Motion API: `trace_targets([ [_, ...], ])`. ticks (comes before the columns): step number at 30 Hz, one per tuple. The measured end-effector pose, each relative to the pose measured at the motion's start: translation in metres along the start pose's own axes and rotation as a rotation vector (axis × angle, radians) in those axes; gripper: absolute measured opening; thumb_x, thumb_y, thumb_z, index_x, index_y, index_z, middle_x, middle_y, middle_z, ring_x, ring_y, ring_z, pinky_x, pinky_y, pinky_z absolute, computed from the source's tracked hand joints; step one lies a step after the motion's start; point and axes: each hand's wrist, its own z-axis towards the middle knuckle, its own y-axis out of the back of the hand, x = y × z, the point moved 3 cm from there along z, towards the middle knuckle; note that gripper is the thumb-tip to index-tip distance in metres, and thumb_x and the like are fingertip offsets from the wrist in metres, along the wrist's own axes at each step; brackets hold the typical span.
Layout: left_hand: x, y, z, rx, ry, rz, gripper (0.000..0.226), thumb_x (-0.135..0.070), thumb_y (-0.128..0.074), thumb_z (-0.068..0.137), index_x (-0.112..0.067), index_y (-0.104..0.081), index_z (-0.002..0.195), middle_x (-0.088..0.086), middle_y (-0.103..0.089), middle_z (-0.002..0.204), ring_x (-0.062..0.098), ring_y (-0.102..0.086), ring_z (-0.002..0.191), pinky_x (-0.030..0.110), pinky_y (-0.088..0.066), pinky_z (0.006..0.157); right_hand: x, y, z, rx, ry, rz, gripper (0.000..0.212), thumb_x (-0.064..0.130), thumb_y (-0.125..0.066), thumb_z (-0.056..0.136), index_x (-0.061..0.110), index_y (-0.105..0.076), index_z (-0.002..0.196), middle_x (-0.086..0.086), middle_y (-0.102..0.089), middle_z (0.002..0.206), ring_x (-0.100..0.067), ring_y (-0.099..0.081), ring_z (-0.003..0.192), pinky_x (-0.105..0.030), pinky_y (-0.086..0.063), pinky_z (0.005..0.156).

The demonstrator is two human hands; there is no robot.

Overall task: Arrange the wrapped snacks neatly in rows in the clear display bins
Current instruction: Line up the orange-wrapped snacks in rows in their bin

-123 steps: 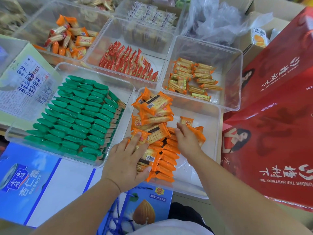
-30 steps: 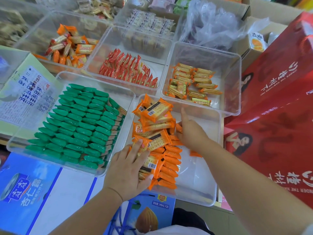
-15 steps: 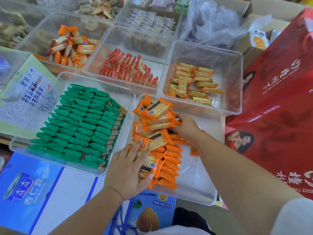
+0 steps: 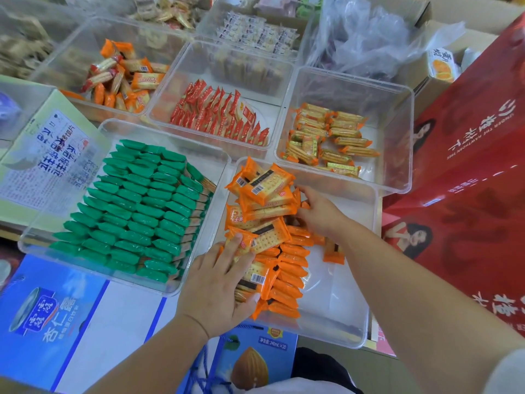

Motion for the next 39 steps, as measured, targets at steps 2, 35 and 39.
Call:
trace_targets([
  [2, 0.000, 0.000, 0.000, -0.001, -0.001, 0.004, 0.071, -0.067, -0.048, 0.086, -0.027, -0.046, 0.144, 0.008, -0.032, 0.162, 0.036, -0.046, 0.131, 0.052, -0.047, 0.094, 0.000, 0.000, 0.002, -0.043, -0.068, 0.057, 0.038, 0.035, -0.055, 0.094, 0.036, -0.051, 0.132, -0.001, -0.071, 0.081, -0.018, -0.066, 0.067, -0.030, -0.051, 0.059],
  [35, -0.001, 0.000, 0.000, -0.011, -0.001, -0.001, 0.069, -0.065, -0.050, 0.085, -0.027, -0.048, 0.142, 0.008, -0.034, 0.161, 0.035, -0.046, 0.131, 0.052, -0.047, 0.094, 0.003, -0.004, 0.009, 0.242, -0.009, -0.302, 0.044, 0.048, -0.049, 0.099, 0.024, -0.060, 0.134, -0.004, -0.062, 0.135, -0.023, -0.057, 0.120, -0.038, -0.044, 0.102],
  [39, 0.000, 0.000, 0.000, -0.009, 0.002, 0.000, 0.069, -0.066, -0.049, 0.085, -0.027, -0.049, 0.142, 0.007, -0.033, 0.162, 0.035, -0.045, 0.132, 0.052, -0.046, 0.095, -0.007, 0.013, 0.001, -0.081, 0.047, -0.158, 0.037, 0.039, -0.051, 0.101, 0.017, -0.066, 0.126, -0.004, -0.068, 0.125, -0.024, -0.061, 0.116, -0.033, -0.046, 0.090],
])
